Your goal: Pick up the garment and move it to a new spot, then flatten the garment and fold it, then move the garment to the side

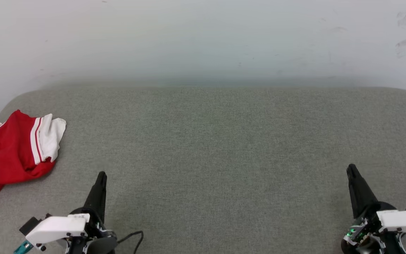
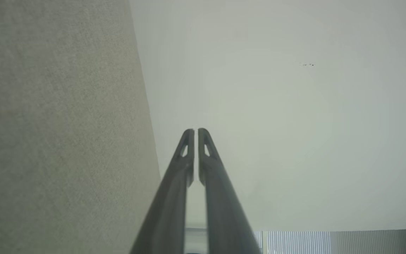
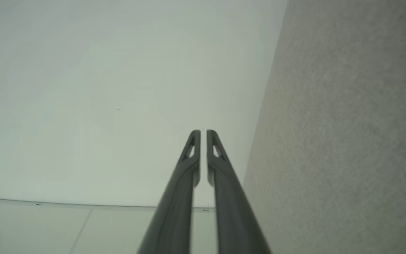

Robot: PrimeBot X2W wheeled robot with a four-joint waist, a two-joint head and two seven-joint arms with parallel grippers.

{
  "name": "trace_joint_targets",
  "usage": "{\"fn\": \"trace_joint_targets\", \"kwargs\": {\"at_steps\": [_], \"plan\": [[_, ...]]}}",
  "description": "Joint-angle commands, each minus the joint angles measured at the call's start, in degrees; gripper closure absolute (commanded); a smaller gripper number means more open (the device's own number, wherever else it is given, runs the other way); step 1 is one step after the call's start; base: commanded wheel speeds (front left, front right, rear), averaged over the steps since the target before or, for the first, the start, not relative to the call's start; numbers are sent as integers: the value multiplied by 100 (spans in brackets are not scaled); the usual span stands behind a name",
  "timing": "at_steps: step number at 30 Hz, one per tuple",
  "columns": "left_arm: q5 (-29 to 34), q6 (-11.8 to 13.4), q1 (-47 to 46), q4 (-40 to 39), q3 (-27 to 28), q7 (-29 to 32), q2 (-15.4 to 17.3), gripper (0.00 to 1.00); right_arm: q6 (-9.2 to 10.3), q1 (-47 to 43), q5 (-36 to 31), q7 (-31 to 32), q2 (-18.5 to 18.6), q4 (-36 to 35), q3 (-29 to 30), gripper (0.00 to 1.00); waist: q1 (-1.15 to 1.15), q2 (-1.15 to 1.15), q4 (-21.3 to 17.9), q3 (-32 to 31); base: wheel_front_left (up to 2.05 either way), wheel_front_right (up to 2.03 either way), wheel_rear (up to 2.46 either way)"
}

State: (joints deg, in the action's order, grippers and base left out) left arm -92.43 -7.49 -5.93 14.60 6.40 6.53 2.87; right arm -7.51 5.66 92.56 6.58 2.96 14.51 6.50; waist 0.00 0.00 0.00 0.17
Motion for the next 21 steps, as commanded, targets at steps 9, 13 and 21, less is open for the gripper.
{"fn": "trace_joint_targets", "kwargs": {"at_steps": [9,13,21], "plan": [[128,1,143,-61,-71,-223,-9,0,1,-170,-114,-216,-3,20,-15,0,0,0,3,7,0,0,0],[343,1,151,-135,-41,-334,-9,0,1,-191,-472,-328,-3,-81,9,0,0,0,6,13,0,0,0],[935,23,142,-282,33,-517,-7,0,1,-237,-1052,-512,-3,-301,75,0,0,0,14,19,0,0,0]]}}
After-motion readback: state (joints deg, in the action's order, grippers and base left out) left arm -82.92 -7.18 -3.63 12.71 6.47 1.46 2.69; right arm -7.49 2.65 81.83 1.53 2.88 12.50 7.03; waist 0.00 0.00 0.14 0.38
